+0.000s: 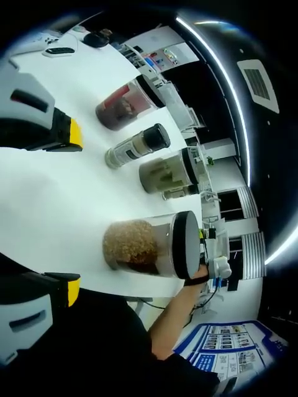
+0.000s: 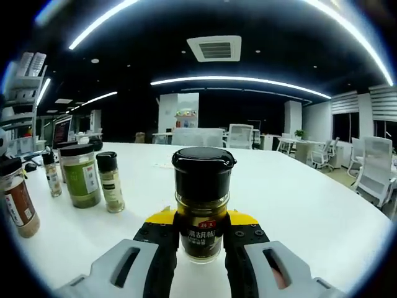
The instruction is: Pick up the mixed condiments and ingredients on the table and sort them into separate groups
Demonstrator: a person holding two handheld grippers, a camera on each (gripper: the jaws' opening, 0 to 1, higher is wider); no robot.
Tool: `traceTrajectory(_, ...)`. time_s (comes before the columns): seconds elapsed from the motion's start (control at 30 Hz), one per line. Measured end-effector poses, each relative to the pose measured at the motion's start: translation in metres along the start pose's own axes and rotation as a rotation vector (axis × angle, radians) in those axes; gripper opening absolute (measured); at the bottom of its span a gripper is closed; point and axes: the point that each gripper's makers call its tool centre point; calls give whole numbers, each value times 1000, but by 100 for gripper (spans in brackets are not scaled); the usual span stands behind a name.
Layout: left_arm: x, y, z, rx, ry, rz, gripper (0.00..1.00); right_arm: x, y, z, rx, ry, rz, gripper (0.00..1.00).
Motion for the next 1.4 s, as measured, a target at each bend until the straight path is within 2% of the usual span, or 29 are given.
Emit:
traceTrajectory(0.33,0,-1,2,-4,-1,0,79,4,-17,-5,-10,13,21,29)
traceTrajectory(1.0,1,-1,1,-1,5,10,79,2,-45,4,-35,13,5,29)
traceTrajectory(1.2,1,-1,0,-2,2,12,79,0,-47,7,-51,12,-3,29)
traceTrajectory(1.3,1,0,-1,3,6,15,79,-1,-48,20,-90,2,-11,29)
traceTrajectory(1.33,3,1,-2,7,7,21,79,0,-48,13,-45,-29,-10,29)
traceTrajectory(1.4,5,1,-3,12,7,32,79,1,-45,13,-59,-22,-12,29)
Point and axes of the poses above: the point that each gripper's makers call its tool centre point, and the gripper's own axes: y roughly backward along the fingers, x roughly to its right, z roughly out of its underside, and after that the axes turned 11 degrees about y, right-handed
